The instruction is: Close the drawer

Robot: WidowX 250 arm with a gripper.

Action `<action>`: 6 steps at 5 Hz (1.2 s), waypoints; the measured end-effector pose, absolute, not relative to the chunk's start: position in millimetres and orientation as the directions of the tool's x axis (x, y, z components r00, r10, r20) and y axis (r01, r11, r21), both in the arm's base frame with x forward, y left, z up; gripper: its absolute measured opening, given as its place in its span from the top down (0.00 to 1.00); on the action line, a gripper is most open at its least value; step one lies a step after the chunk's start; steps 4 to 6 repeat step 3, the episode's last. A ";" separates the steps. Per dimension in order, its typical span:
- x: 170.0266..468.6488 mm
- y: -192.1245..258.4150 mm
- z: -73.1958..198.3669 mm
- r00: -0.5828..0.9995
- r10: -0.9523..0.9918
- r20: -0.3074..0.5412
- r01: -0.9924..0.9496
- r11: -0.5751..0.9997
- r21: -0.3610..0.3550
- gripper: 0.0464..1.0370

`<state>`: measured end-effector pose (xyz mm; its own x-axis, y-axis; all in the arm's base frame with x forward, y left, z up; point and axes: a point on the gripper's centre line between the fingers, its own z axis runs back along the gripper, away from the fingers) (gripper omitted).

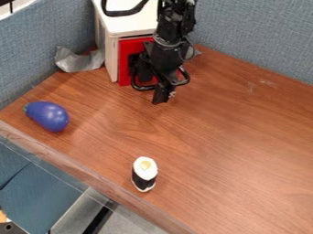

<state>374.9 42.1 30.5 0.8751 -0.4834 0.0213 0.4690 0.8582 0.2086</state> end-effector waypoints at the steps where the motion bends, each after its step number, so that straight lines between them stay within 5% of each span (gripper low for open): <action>1: 376.1 46.0 29.4 0.878 -0.478 0.020 0.464 0.860 0.211 0.04; 6: 380.0 51.4 29.7 0.881 -0.473 0.021 0.458 0.862 0.216 0.04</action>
